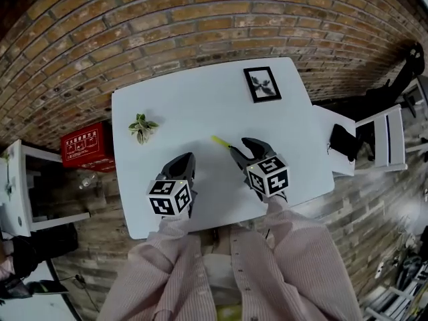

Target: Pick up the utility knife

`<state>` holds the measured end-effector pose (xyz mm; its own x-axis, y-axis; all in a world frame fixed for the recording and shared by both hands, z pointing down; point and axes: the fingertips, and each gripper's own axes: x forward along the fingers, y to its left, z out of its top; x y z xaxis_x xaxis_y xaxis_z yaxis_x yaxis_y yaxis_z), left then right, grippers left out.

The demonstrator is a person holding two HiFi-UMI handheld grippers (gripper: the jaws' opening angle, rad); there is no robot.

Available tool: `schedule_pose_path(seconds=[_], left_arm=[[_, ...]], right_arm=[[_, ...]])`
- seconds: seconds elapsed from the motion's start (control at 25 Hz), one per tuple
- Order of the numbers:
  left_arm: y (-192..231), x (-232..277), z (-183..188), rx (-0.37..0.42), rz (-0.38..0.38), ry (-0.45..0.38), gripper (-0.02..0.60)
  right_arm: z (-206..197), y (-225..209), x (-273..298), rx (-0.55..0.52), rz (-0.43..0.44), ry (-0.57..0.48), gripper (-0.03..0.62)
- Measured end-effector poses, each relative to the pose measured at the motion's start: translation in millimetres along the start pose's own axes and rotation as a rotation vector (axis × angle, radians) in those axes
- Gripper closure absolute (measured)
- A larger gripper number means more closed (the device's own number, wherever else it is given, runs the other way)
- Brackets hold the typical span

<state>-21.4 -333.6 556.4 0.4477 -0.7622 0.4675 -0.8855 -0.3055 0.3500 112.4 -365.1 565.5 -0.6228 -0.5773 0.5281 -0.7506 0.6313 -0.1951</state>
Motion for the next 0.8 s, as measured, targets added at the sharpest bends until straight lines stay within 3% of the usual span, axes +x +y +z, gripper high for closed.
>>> schedule_pose_path(seconds=[0.32,0.8], left_arm=[[12,17,-14,-0.017,-0.018,0.07,0.589],[18,30,-23,-0.021,-0.028,0.099,0.589]], right_arm=[[-21,1,33,-0.077,0.048,0.145,0.427],[-45,9,54,-0.146,0.082,0.307,0.428]])
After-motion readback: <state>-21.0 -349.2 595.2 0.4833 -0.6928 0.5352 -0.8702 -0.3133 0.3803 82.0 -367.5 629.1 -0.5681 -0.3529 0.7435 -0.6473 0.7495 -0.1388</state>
